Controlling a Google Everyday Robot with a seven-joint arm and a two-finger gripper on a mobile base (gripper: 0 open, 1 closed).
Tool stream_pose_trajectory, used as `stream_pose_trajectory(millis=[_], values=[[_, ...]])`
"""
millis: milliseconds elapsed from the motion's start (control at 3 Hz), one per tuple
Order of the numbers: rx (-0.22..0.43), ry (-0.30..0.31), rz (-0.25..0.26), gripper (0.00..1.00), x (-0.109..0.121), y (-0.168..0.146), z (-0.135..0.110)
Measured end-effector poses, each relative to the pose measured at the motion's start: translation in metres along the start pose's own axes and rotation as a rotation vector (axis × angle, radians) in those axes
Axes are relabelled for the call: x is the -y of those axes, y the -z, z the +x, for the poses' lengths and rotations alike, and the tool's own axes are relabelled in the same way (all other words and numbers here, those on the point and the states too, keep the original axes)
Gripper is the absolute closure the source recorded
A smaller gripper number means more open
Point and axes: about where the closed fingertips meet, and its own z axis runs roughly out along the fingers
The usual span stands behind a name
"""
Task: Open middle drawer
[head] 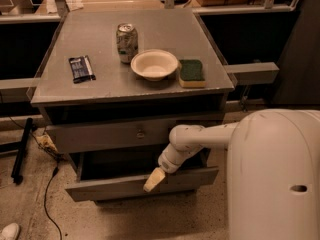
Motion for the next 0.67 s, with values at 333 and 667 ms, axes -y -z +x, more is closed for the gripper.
stream_pose_trajectory(millis=[333, 667], values=[[0.000, 0.000, -0.001, 0.19, 0.0000, -0.0008, -0.0001], [0.000, 0.000, -0.001, 0.50, 0.0000, -0.0008, -0.0001]])
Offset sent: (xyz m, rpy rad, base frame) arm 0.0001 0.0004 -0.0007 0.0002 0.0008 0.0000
